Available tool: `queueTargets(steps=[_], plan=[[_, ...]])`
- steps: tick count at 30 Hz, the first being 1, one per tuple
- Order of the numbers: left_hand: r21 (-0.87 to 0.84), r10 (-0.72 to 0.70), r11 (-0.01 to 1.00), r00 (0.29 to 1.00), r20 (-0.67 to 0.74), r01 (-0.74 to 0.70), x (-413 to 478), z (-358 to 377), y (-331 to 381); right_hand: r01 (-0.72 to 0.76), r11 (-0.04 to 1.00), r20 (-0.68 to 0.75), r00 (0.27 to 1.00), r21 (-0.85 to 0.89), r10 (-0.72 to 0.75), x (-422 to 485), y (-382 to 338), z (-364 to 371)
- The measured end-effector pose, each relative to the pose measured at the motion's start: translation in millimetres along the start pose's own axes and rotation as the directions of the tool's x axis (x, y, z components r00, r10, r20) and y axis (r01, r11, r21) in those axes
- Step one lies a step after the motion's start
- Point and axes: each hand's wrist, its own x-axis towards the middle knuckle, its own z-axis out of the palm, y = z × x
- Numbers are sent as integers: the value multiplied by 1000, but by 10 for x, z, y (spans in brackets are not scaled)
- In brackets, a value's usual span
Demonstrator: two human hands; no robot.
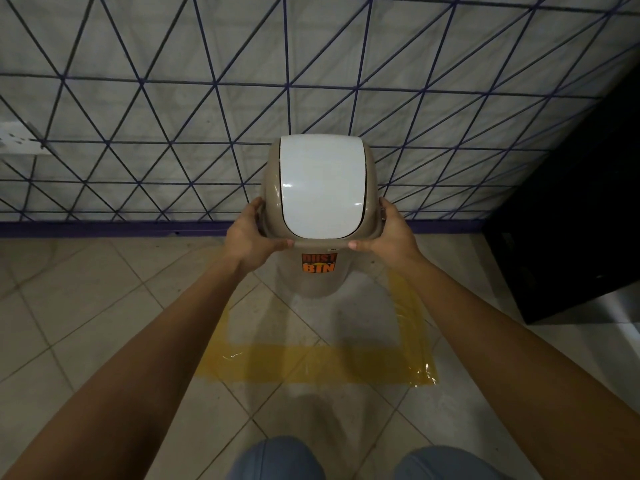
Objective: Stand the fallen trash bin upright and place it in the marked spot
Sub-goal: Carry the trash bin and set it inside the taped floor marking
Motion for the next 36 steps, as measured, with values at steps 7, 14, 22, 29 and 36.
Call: queueTargets(steps=[7, 14, 22, 29, 36], plan=[[-19, -13, 1000, 1000, -7, 13, -5, -4, 15, -15, 1000, 1, 1000, -19, 15, 1, -17, 3], [-7, -20, 1000, 1000, -22, 20, -10, -28, -20, -18, 999, 14, 1000, -48, 19, 5, -25, 20], [143, 155, 980, 983, -98, -140, -77, -2, 28, 73, 989, -19, 997, -132, -76, -29, -57, 20], [200, 251, 953, 964, -90, -229, -128, 25, 57, 150, 967, -8, 988, -208, -155, -63, -81, 76], [217, 214, 958, 972, -97, -189, -131, 61, 74, 134, 971, -12, 990, -200, -139, -86, -120, 86]])
